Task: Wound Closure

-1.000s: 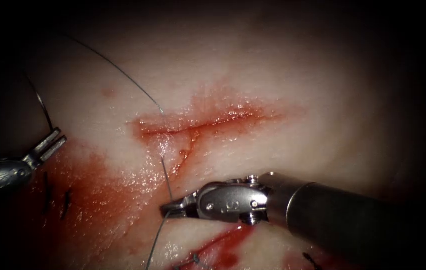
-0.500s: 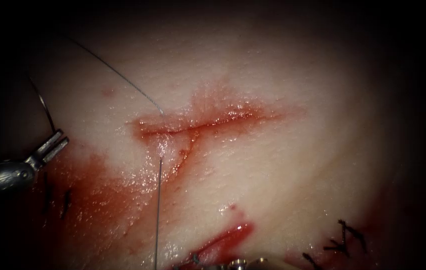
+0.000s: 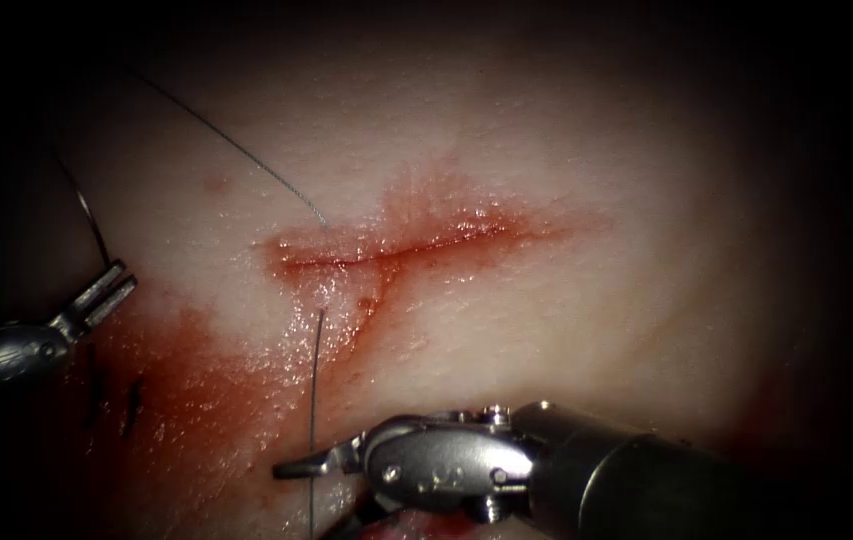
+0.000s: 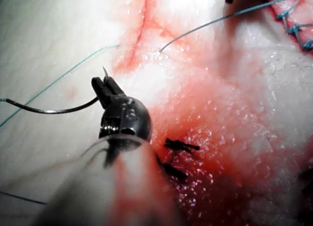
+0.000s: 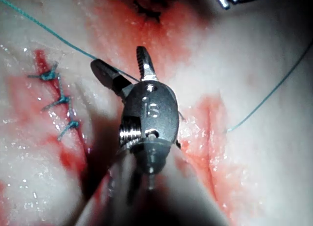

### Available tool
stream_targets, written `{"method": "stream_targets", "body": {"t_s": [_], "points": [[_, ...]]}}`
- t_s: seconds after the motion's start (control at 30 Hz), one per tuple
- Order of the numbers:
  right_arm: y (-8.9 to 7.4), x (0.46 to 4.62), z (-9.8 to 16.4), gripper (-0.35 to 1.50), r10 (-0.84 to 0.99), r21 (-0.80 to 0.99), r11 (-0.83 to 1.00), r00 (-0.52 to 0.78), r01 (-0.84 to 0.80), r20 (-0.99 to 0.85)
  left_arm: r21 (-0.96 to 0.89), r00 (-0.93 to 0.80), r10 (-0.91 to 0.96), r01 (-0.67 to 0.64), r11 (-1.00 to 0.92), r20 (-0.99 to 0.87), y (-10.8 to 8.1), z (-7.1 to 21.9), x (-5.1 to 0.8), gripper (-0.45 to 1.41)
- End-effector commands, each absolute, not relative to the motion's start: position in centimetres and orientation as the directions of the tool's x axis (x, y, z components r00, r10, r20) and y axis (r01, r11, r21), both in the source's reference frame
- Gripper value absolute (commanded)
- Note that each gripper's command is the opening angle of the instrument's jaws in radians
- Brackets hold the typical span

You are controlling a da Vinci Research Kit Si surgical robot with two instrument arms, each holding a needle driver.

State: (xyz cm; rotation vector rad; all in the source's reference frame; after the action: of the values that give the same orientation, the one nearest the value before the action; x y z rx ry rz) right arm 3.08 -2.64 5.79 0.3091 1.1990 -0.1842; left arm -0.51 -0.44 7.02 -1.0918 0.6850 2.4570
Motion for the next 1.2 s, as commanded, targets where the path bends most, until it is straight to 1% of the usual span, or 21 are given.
{"method": "stream_targets", "body": {"t_s": [0.03, 0.27, 0.43, 0.5, 0.53, 0.9, 0.97, 1.0, 1.07, 1.1, 1.13, 1.17, 1.2], "points": [[-2.4, 3.12, 5.9, 1.01, 0.01, 0.123, 0.948, 0.359, 0.295, -0.933, 0.283, -0.633, 0.128, -0.506, -0.815, -0.763, -0.4, 7.1, -0.56, -0.45], [-2.1, 3.11, 6.3, 0.96, -0.019, 0.089, 0.96, 0.378, 0.266, -0.925, 0.279, -0.63, 0.132, -0.51, -0.814, -0.765, -0.4, 7.1, -0.56, -0.45], [-1.8, 3.13, 6.7, 0.96, -0.036, 0.066, 0.969, 0.401, 0.238, -0.915, 0.28, -0.63, 0.132, -0.51, -0.813, -0.765, -0.4, 7.1, -0.56, -0.45], [-1.8, 3.15, 6.8, 1.0, -0.039, 0.061, 0.972, 0.409, 0.229, -0.912, 0.281, -0.632, 0.131, -0.508, -0.814, -0.764, -0.4, 7.1, -0.56, -0.45], [-1.7, 3.17, 7.0, 1.05, -0.046, 0.051, 0.974, 0.416, 0.22, -0.908, 0.281, -0.632, 0.131, -0.508, -0.814, -0.764, -0.4, 7.1, -0.56, -0.45], [-1.7, 3.35, 7.5, 1.05, -0.068, 0.028, 0.976, 0.422, 0.216, -0.904, 0.279, -0.631, 0.134, -0.51, -0.814, -0.764, -0.4, 7.1, -0.55, -0.45], [-1.7, 3.34, 7.6, 1.01, -0.065, 0.029, 0.977, 0.422, 0.213, -0.904, 0.28, -0.631, 0.133, -0.51, -0.813, -0.764, -0.4, 7.1, -0.55, -0.45], [-1.7, 3.34, 7.6, 0.96, -0.065, 0.03, 0.976, 0.419, 0.217, -0.906, 0.28, -0.631, 0.133, -0.51, -0.813, -0.764, -0.4, 7.1, -0.55, -0.45], [-1.7, 3.34, 7.6, 0.79, -0.066, 0.031, 0.974, 0.413, 0.226, -0.909, 0.28, -0.631, 0.133, -0.51, -0.813, -0.764, -0.4, 7.1, -0.55, -0.45], [-1.7, 3.35, 7.6, 0.66, -0.068, 0.03, 0.973, 0.412, 0.227, -0.909, 0.279, -0.631, 0.133, -0.51, -0.813, -0.764, -0.4, 7.1, -0.55, -0.45], [-1.8, 3.35, 7.6, 0.26, -0.069, 0.031, 0.972, 0.407, 0.233, -0.911, 0.28, -0.631, 0.133, -0.51, -0.813, -0.764, -0.4, 7.1, -0.55, -0.45], [-1.8, 3.35, 7.6, -0.23, -0.07, 0.036, 0.967, 0.396, 0.254, -0.916, 0.28, -0.631, 0.133, -0.51, -0.813, -0.764, -0.4, 7.1, -0.55, -0.45], [-1.8, 3.34, 7.6, -0.35, -0.071, 0.042, 0.961, 0.391, 0.274, -0.918, 0.28, -0.631, 0.133, -0.51, -0.813, -0.764, -0.4, 7.1, -0.55, -0.45]]}}
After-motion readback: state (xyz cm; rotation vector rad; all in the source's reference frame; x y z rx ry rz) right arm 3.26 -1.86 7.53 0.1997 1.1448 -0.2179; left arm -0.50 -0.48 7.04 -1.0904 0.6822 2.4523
